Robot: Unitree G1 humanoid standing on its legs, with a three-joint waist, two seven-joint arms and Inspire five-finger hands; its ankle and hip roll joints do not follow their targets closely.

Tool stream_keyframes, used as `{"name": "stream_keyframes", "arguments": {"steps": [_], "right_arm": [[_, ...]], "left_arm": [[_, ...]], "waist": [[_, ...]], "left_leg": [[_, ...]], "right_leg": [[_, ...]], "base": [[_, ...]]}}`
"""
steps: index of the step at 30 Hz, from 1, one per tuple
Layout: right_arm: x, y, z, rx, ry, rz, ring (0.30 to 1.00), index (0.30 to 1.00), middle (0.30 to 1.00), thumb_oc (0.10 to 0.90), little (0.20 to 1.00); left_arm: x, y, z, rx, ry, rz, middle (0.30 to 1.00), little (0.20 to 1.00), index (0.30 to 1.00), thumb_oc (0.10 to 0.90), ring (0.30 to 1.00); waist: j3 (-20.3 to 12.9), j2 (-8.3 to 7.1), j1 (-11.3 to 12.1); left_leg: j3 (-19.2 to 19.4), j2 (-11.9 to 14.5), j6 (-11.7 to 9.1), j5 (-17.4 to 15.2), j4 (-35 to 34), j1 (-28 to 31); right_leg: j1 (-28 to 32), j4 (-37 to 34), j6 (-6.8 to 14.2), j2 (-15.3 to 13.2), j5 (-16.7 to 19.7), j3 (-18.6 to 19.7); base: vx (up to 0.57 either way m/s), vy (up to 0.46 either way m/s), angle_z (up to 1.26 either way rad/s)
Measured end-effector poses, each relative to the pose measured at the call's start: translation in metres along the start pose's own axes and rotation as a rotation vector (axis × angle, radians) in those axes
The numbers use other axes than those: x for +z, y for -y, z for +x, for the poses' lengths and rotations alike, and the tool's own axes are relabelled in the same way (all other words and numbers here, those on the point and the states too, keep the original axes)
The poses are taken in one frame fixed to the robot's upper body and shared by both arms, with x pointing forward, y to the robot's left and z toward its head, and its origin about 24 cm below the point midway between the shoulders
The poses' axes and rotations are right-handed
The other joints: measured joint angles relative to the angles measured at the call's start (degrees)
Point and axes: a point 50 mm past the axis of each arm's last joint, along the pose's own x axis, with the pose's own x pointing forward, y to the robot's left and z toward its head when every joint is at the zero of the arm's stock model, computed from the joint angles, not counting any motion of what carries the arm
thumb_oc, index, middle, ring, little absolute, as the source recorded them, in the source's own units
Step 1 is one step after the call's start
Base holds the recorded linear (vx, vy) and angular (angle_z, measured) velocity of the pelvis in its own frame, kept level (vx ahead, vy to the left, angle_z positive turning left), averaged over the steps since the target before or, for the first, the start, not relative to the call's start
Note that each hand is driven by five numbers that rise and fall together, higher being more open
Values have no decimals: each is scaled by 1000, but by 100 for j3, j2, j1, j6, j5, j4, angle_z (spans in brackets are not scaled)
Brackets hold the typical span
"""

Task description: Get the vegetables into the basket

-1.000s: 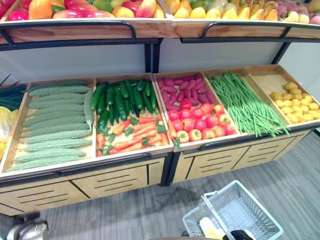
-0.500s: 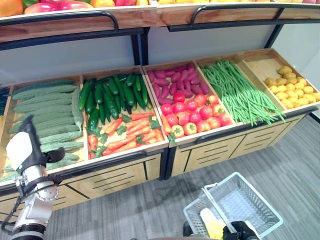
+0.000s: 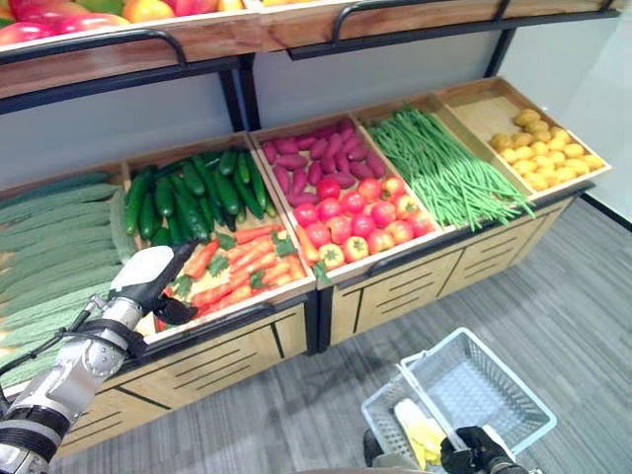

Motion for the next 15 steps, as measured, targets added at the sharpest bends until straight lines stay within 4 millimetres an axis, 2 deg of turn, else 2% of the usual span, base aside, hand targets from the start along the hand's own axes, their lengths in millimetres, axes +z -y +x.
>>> {"name": "stream_keyframes", "arguments": {"steps": [4,8,15], "right_arm": [[-3,0,-1,0,-9,-1,300,300,300,400,300],[-2,3,0,-20,-6,-3,300,300,300,400,300],[1,4,1,-24,2,-11,300,300,300,400,300]], "left_arm": [[-9,4,2,-4,-62,13,1000,1000,1000,900,1000],[-23,8,5,-21,-142,141,1000,1000,1000,900,1000],[-17,7,13,-16,-125,186,1000,1000,1000,900,1000]], "waist": [[0,4,-4],[5,6,27],[105,-7,52]], "left_leg": [[12,-4,1,-1,-5,-4],[28,-21,4,29,-4,-185],[-5,-19,4,40,-4,-258]], "right_leg": [[-13,-3,11,13,3,15],[-211,0,38,-16,41,44],[-260,-8,-1,-22,73,12]], "base": [[0,0,0],[-61,11,-3],[-7,3,2]]}}
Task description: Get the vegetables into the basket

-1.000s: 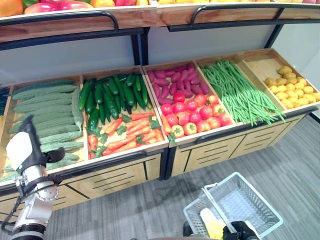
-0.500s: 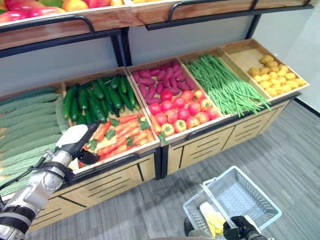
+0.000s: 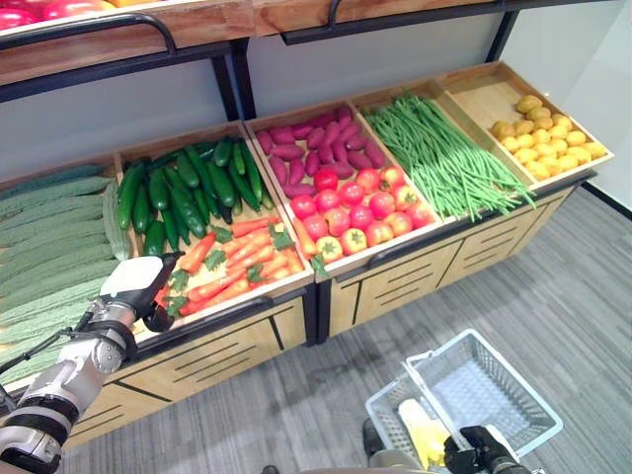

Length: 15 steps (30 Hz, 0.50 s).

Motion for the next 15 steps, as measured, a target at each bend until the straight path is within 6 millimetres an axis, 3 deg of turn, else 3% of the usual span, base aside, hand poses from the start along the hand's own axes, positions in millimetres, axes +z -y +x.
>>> {"name": "stream_keyframes", "arguments": {"steps": [9,15], "right_arm": [[19,6,6,-13,53,-5,300,300,300,400,300],[33,10,10,-27,91,-5,300,300,300,400,300]], "left_arm": [[18,-14,17,37,64,43,1000,1000,1000,900,1000],[20,-24,25,62,57,53,1000,1000,1000,900,1000]], "waist": [[253,-22,-76],[394,-48,-159]], "left_leg": [[2,-1,1,46,28,-212],[46,-5,5,53,28,-330]], "right_leg": [[-212,27,-5,28,39,4],[-368,27,-3,38,67,53]], "base": [[0,0,0],[-10,6,-4]]}}
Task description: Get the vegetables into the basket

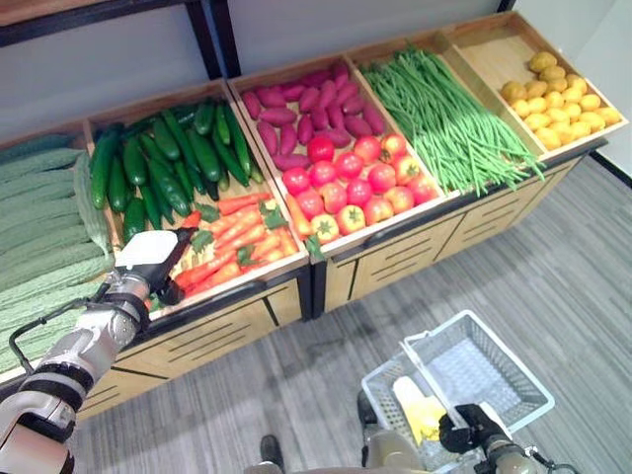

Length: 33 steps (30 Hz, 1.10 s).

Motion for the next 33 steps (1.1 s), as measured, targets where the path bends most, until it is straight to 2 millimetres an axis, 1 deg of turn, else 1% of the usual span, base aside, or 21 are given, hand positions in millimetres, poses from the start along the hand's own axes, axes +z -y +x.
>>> {"name": "stream_keyframes", "arguments": {"steps": [2,5,6,7,13,26,29,33], "right_arm": [[4,1,1,-7,10,0,300,300,300,400,300],[7,3,3,-18,19,0,300,300,300,400,300],[8,3,3,-21,20,0,300,300,300,400,300],[9,4,3,-23,22,0,300,300,300,400,300],[10,4,4,-23,24,-1,300,300,300,400,300],[7,3,3,-16,12,-3,300,300,300,400,300],[4,2,2,-14,4,-3,300,300,300,400,300],[-2,1,0,-8,-11,-3,300,300,300,400,300]], "left_arm": [[1,-3,2,18,1,0,1000,1000,1000,900,1000],[-3,0,3,15,-23,-7,1000,1000,1000,900,1000],[-4,3,4,10,-41,-17,734,734,734,710,734],[-4,3,5,10,-43,-19,300,300,300,400,300],[-3,10,5,-26,-38,0,300,300,300,400,300],[-4,10,5,-28,-47,20,300,300,300,400,300],[-1,4,6,-6,-31,22,300,300,300,400,300],[9,-21,8,93,39,14,300,300,300,400,300]], "waist": [[78,-3,-3],[111,4,-11],[116,3,-17],[133,4,-19],[137,1,-14],[137,-3,-3],[133,-8,19],[123,-14,99]], "left_leg": [[17,1,0,0,0,-26],[40,1,0,0,0,-48],[41,2,0,0,0,-66],[45,1,0,0,0,-67],[66,2,-1,-1,-1,-60],[85,22,-7,-7,-29,119],[76,31,-11,-10,-30,182],[41,40,-14,-15,-30,295]], "right_leg": [[-37,0,-3,6,6,17],[-81,0,-4,8,12,49],[-99,0,-4,12,12,51],[-103,0,-4,14,12,56],[-108,0,-6,21,17,81],[63,-1,-8,41,22,94],[135,-1,-9,43,19,86],[277,-1,-8,40,13,48]], "base": [[-1,3,-5],[8,1,-6],[0,0,0],[0,0,0],[0,0,0],[0,0,0],[21,0,1],[22,4,4]]}}
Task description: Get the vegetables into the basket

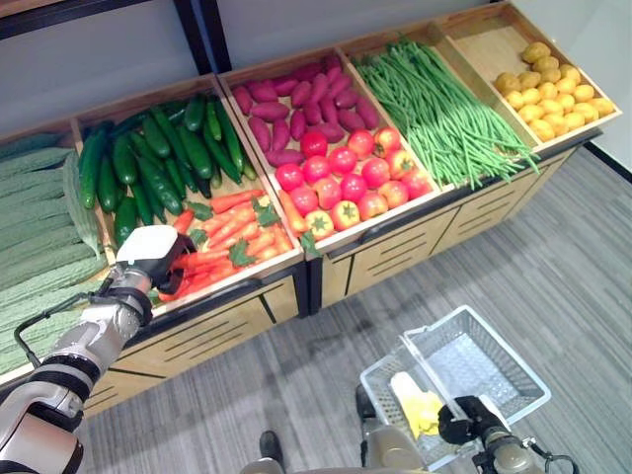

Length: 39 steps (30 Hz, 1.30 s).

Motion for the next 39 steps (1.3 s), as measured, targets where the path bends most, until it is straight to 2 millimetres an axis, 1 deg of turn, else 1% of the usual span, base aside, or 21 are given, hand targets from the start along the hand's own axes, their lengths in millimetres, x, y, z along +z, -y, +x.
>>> {"name": "stream_keyframes", "arguments": {"steps": [4,6,8,9,11,13,14,17,22,24,25,27,28,32,33,34,35,36,37,38,39], "right_arm": [[-2,-2,-1,12,-7,1,300,300,300,400,300],[-5,-4,-2,18,-14,4,300,300,300,400,300],[-7,-7,-3,25,-21,6,300,300,300,400,300],[-8,-11,-3,34,-23,10,300,300,300,400,300],[-15,-14,-6,45,-43,11,300,300,300,400,300],[-16,-17,-7,51,-44,13,300,300,300,400,300],[-16,-19,-7,56,-44,15,300,300,300,400,300],[-22,-22,-10,62,-61,18,300,300,300,400,300],[-28,-22,-13,62,-78,22,300,300,300,400,300],[-31,-21,-13,55,-86,32,300,300,300,400,300],[-31,-21,-14,52,-89,35,300,300,300,400,300],[-36,-19,-15,43,-104,47,300,300,300,400,300],[-39,-19,-16,40,-113,49,300,300,300,400,300],[-37,-18,-16,35,-107,52,300,300,300,400,300],[-35,-19,-16,34,-93,52,300,300,300,400,300],[-29,-17,-13,29,-76,52,300,300,300,400,300],[-24,-18,-11,34,-62,55,300,300,300,400,300],[-20,-22,-10,38,-51,64,300,300,300,400,300],[-15,-22,-8,37,-35,69,300,300,300,400,300],[-12,-22,-6,35,-29,69,300,300,300,400,300],[-14,-22,-6,37,-48,67,300,300,300,400,300]], "left_arm": [[7,-27,-2,93,77,19,300,300,300,400,300],[10,-33,-6,129,98,3,300,300,300,400,300],[12,-34,-10,141,116,-6,300,300,300,400,300],[14,-34,-21,160,139,-52,300,300,300,400,300],[17,-29,-26,143,171,-83,300,300,300,400,300],[17,-23,-31,122,168,-133,300,300,300,400,300],[16,-20,-37,110,166,-179,300,300,300,400,300],[23,-15,-45,78,201,-237,300,300,300,400,300],[40,-14,-53,47,285,-270,300,300,300,400,300],[48,-18,-54,48,332,-273,300,300,300,400,300],[50,-19,-54,49,348,-274,300,300,300,400,300],[58,-19,-50,38,382,-270,300,300,300,400,300],[61,-19,-50,34,395,-270,300,300,300,400,300],[68,-17,-48,-6,432,-248,300,300,300,400,300],[70,-16,-45,-18,441,-236,300,300,300,400,300],[71,-18,-43,-21,450,-212,300,300,300,400,300],[71,-21,-42,-20,459,-185,300,300,300,400,300],[71,-25,-41,-10,466,-166,300,300,300,400,300],[71,-28,-40,-2,466,-160,300,300,300,400,300],[70,-30,-39,0,469,-148,300,300,300,400,300],[73,-29,-40,7,477,-152,300,300,300,400,300]], "waist": [[-28,-34,40],[-71,-44,34],[-138,-57,57],[-209,-93,54],[-309,-125,79],[-343,-159,80],[-370,-179,65],[-490,-193,85],[-531,-200,87],[-539,-204,90],[-545,-207,80],[-555,-225,77],[-561,-253,33],[-573,-347,-9],[-556,-456,-99],[-532,-494,-50],[-493,-557,-96],[-425,-703,-168],[-352,-713,-153],[-299,-654,-182],[-214,-465,-207]], "left_leg": [[-24,3,-6,-7,0,58],[-51,5,-8,-13,-1,116],[-61,6,-8,-17,-1,117],[-70,6,-8,-16,-1,121],[-92,2,-7,-16,0,126],[-99,-6,-3,-18,-1,173],[-99,-10,-2,-19,-1,198],[-107,-23,7,-33,-2,204],[-88,-74,28,-55,-2,315],[-85,-95,43,-61,-1,318],[-79,-117,84,-88,0,325],[-88,-159,91,-102,0,297],[-73,-237,84,-114,2,292],[57,-346,173,-122,7,252],[223,-511,283,-140,36,211],[339,-526,315,-160,29,169],[468,-583,334,-165,10,160],[655,-714,404,-217,116,146],[783,-700,479,-336,296,26],[879,-593,600,-356,422,-88],[1071,-436,669,-262,393,-90]], "right_leg": [[73,1,0,-24,-5,-24],[144,0,4,-26,-26,-52],[152,0,7,-32,-34,-63],[157,0,5,-31,-35,-71],[176,-1,7,-38,-39,-91],[229,-1,11,-49,-44,-96],[251,-3,25,-51,-57,-92],[259,-6,28,-68,-63,-98],[359,-2,60,-93,-85,-67],[359,0,91,-107,-88,-48],[359,-1,98,-143,-86,-33],[346,2,116,-189,-79,-27],[311,5,127,-194,-78,4],[129,99,232,-289,-36,199],[-70,201,305,-362,121,443],[-200,204,431,-386,239,613],[-275,185,478,-418,321,711],[-378,175,435,-439,529,650],[-517,117,488,-388,929,549],[-582,29,320,-359,1148,357],[-613,380,303,-370,570,-659]], "base": [[2,2,2],[-3,-5,6],[-4,-3,2],[-3,-2,4],[15,5,6],[28,9,3],[0,0,0],[34,36,2],[3,83,-2],[-43,104,-3],[-55,130,-4],[-85,162,-1],[-115,186,-4],[-114,110,-23],[-183,118,-64],[-183,123,-80],[-165,116,-80],[-152,100,-91],[-149,80,-92],[-82,87,-74],[-70,58,-60]]}}
